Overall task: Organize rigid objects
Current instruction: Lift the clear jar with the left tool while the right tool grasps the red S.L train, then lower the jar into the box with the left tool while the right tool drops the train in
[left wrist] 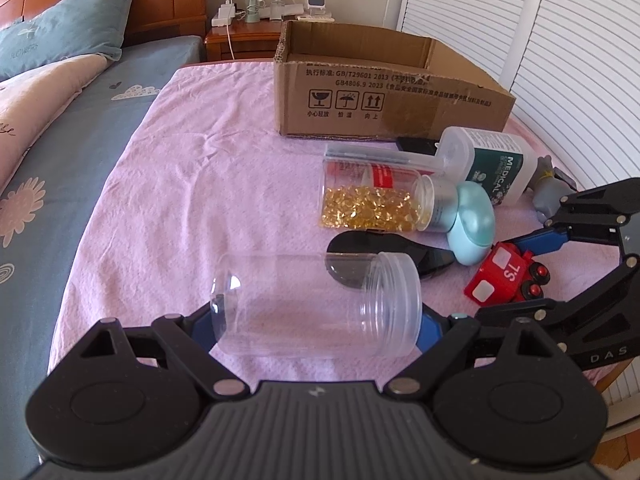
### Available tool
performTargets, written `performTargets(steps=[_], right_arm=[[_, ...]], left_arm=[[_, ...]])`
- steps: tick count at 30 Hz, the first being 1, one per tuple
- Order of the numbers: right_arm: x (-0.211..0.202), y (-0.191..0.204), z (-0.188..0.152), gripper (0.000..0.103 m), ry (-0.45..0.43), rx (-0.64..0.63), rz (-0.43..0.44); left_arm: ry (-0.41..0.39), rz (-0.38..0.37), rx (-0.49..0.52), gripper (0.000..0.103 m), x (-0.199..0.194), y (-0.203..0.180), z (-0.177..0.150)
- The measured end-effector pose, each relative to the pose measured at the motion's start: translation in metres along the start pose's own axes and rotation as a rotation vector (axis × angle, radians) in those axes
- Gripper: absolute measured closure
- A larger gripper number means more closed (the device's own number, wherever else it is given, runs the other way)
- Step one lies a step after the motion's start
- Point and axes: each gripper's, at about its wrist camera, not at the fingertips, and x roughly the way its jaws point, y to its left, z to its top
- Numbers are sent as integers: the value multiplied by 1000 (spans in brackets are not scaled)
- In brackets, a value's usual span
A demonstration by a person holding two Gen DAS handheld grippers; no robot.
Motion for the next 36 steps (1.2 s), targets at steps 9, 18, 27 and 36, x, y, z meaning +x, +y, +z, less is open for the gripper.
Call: performTargets(steps=[9, 18, 27, 36], right_arm=[[2, 5, 5, 47, 5, 38, -46], [-16, 3, 5, 47, 14, 52, -100], [-54, -20, 23, 47, -63, 80, -155], [-78, -68, 63, 47, -189, 140, -229]], left_arm=[[5, 3, 5, 13, 0, 0, 3], [4, -17, 113, 13, -16, -3, 21], [1, -68, 200, 13, -32, -6, 76], [-71, -51, 208, 13, -8, -18, 164]])
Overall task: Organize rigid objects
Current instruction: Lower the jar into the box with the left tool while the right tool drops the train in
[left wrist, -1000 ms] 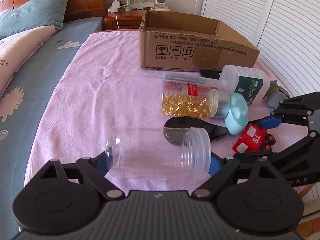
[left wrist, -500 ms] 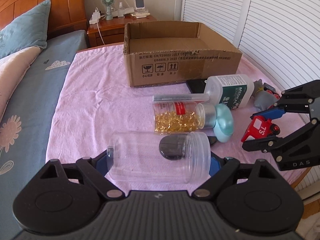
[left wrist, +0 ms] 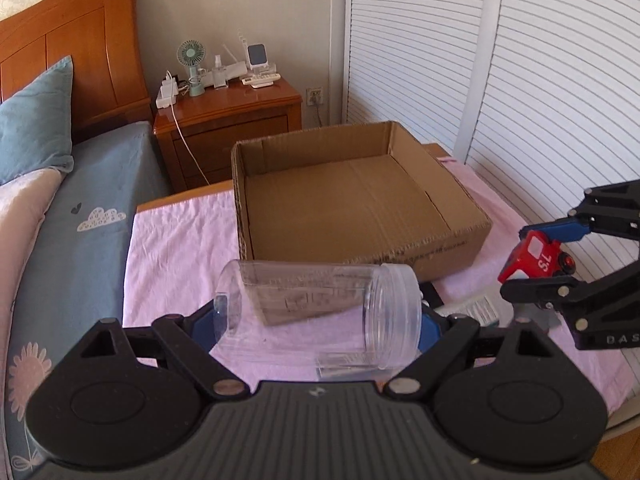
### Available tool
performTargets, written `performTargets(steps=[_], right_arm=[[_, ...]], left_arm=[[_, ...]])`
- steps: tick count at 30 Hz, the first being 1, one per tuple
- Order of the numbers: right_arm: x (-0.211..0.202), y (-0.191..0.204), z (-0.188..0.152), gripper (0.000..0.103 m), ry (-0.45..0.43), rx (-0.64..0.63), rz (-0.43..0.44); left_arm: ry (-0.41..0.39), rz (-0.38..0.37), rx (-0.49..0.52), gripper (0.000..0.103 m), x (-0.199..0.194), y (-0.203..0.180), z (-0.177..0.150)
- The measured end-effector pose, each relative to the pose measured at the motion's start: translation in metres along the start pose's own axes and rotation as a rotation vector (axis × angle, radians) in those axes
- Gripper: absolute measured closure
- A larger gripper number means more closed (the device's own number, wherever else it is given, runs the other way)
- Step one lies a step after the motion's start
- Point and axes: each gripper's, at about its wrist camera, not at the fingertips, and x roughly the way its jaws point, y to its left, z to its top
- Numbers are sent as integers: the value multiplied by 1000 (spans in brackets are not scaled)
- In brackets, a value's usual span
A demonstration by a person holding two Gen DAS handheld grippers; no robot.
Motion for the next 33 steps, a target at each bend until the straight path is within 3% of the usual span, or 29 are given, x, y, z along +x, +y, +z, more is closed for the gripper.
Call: performTargets(steps=[7, 15, 18, 29, 33], right_arm=[[16, -29, 27, 47, -35, 56, -19], [35, -46, 35, 47, -24, 101, -18], [41, -47, 36, 47, -15, 108, -18], [69, -52, 58, 47, 20, 133, -58], [88, -60, 69, 47, 41, 165, -78]], left_arm=[[7, 19, -3, 13, 50, 0, 48], [52, 63, -23, 9, 94, 1, 61], [55, 36, -49, 9, 87, 5, 55], [-30, 84, -26, 2, 9, 2, 17], [-24, 91, -29, 2, -10, 3, -1]])
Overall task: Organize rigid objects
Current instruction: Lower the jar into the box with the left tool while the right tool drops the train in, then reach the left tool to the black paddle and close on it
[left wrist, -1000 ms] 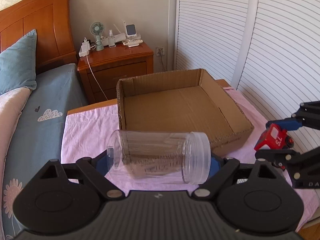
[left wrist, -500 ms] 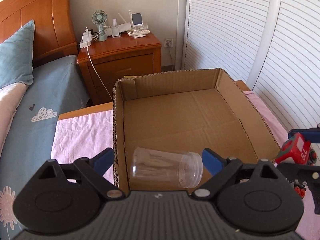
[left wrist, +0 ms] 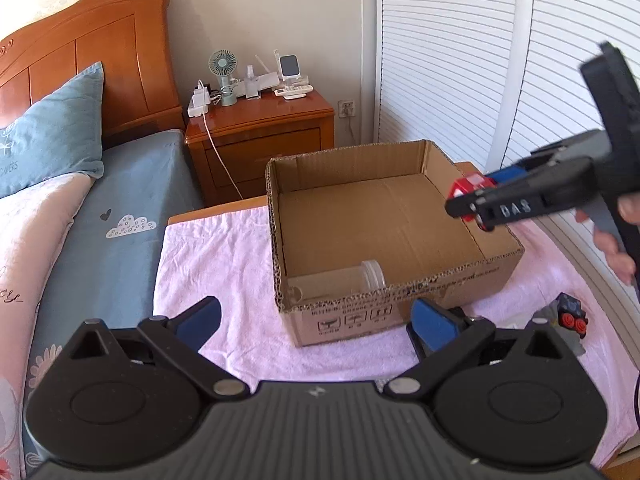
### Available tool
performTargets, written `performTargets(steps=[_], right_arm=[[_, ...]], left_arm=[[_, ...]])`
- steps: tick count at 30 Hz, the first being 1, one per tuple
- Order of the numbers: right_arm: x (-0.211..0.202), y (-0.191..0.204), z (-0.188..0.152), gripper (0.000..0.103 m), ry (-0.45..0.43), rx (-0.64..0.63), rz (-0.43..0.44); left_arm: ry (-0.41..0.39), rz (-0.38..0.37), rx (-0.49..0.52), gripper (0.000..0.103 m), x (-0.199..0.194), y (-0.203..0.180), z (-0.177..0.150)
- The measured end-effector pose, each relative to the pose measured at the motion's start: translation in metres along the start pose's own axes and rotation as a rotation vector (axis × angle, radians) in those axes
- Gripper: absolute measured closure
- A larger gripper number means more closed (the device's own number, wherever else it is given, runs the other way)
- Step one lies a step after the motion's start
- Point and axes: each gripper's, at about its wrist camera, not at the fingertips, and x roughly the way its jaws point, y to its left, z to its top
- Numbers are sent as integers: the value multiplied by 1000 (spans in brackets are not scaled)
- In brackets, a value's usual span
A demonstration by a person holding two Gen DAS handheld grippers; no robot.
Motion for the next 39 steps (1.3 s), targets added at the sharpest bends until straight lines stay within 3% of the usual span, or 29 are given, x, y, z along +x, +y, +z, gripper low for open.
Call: performTargets(steps=[4, 8, 10, 12, 14, 25, 32, 39], right_arm=[[20, -7, 15, 47, 23, 34, -15], [42, -14, 30, 47, 37, 52, -53], [53, -17, 36, 37, 31, 69, -72], [58, -19, 38, 9, 38, 83, -84], [51, -20, 33, 4, 13, 100, -80], [-24, -5, -7, 0, -47, 99, 8], [-60, 8, -50, 0, -66, 119, 8], [-64, 28, -103, 0, -9, 167, 32]], left_arm=[[18, -7, -21, 2, -14, 1, -19], [-12, -3, -42, 2, -25, 0, -34], [-24, 5, -27, 2, -28, -3, -40], [-25, 2, -26, 2, -28, -6, -44], [-19, -14, -38, 2, -27, -6, -48], [3, -41, -101, 2, -28, -11, -62], [26, -36, -124, 2, -25, -20, -76], [69, -12, -127, 2, -16, -22, -94]])
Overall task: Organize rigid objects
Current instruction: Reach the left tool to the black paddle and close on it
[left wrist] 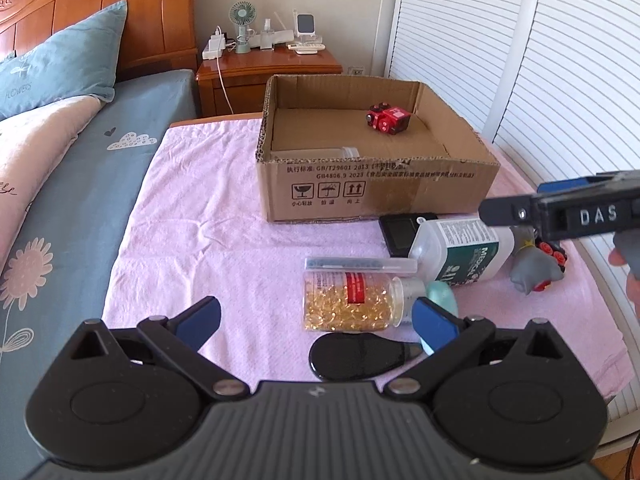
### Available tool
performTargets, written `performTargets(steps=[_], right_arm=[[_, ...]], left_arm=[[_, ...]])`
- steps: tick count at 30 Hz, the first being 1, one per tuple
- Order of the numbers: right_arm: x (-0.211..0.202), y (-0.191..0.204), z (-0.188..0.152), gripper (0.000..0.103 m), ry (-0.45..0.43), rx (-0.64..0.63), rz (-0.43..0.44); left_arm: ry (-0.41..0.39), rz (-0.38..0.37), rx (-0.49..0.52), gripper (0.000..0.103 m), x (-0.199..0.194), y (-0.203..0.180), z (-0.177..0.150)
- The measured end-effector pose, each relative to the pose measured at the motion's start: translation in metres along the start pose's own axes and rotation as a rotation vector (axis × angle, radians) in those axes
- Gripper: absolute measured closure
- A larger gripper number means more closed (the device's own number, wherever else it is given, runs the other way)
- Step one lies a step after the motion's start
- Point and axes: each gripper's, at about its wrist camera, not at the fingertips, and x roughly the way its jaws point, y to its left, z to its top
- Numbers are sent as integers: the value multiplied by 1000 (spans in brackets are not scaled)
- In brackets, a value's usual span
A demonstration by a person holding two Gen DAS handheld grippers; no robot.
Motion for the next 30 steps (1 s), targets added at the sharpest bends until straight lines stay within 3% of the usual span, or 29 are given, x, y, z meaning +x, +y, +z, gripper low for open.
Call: performTargets(steps=[6, 15, 30], right_arm=[[15, 25, -30, 0, 66, 20, 16], [36, 56, -41, 0, 132, -21, -75], [17, 26, -52, 0, 140, 34, -139]], left_arm=[[-6, 88, 0, 2, -1, 9, -8], [10, 50, -45, 2, 0, 26, -17], [31, 1, -32, 2, 7, 18, -21]])
